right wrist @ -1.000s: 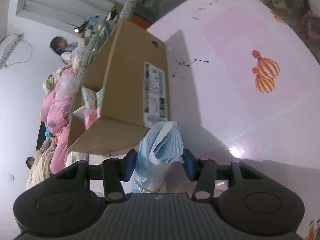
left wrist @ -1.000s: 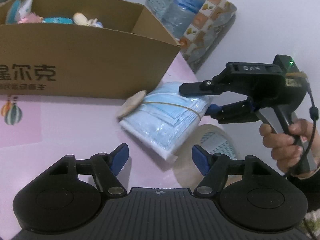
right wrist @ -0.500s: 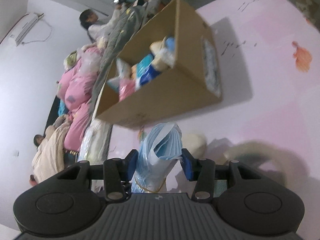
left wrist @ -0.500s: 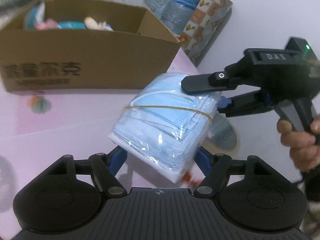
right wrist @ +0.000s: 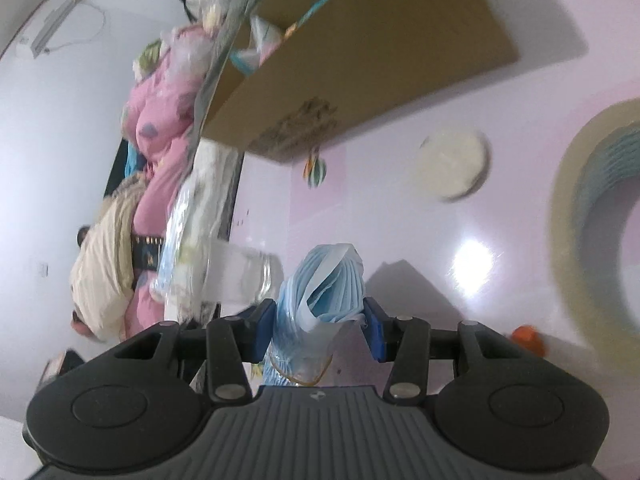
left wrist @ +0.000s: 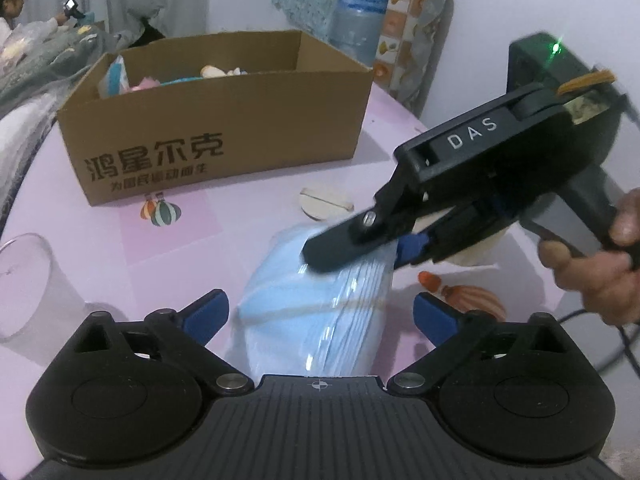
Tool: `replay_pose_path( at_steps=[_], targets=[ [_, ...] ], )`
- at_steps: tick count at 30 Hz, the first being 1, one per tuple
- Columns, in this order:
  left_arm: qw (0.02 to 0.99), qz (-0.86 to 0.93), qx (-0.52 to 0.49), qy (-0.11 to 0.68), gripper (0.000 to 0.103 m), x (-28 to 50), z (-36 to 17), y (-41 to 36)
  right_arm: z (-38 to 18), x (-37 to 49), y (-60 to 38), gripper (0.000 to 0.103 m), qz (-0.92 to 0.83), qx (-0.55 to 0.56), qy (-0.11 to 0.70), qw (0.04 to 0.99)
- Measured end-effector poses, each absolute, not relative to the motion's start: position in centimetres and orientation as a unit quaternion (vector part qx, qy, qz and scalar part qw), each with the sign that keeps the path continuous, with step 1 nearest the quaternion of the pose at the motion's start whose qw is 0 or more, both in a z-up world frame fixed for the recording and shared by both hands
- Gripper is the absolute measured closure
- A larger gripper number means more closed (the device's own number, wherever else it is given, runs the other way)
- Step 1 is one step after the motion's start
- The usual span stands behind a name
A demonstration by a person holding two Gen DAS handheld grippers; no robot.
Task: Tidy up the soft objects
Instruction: 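Grasp the blue face-mask pack with the left gripper while the right gripper steadies it, then grasp the round cream pad with the right gripper while the left gripper holds the mask pack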
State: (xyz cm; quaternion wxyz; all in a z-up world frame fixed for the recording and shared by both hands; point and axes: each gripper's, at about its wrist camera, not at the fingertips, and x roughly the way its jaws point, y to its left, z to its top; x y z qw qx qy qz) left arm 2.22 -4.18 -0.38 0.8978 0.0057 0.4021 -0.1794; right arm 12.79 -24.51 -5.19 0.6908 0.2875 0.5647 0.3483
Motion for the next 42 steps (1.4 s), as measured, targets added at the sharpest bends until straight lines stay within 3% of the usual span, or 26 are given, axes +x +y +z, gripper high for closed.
replay_pose_path(
  at_steps=[5, 11, 18, 27, 36, 39, 42],
  targets=[
    [0.888, -0.155, 0.034, 0.432, 0.02, 3.7, -2.3, -4.7, -5.4, 12.2, -23.0, 0.059, 0.358, 0.264, 0.58, 0.682],
    [0.887, -0.154, 0.021, 0.435, 0.023, 4.0, -2.7, -4.3, -4.3, 12.3, -22.6, 0.046, 0.35, 0.21, 0.581, 0.705],
    [0.888, -0.147, -0.009, 0.436, 0.023, 4.4, -2.6, -2.9, -0.1, 13.7, -22.4, 0.036, 0.324, 0.116, 0.523, 0.78],
    [0.887, -0.161, -0.031, 0.431, 0.024, 4.8, -2.7, -2.3, -2.6, 15.8, -18.0, 0.034, 0.254, -0.107, 0.493, 0.825],
    [0.889, -0.169, -0.035, 0.424, 0.024, 4.6, -2.9, -2.1, -5.1, 16.8, -17.4, 0.039, 0.247, -0.139, 0.502, 0.817],
    [0.889, -0.171, -0.038, 0.424, 0.024, 4.7, -3.0, -1.9, -4.9, 16.8, -17.4, 0.053, 0.251, -0.146, 0.496, 0.818],
    [0.889, -0.171, -0.036, 0.422, 0.024, 4.7, -3.0, -2.0, -4.7, 16.5, -17.5, 0.059, 0.251, -0.145, 0.492, 0.821]
  ],
)
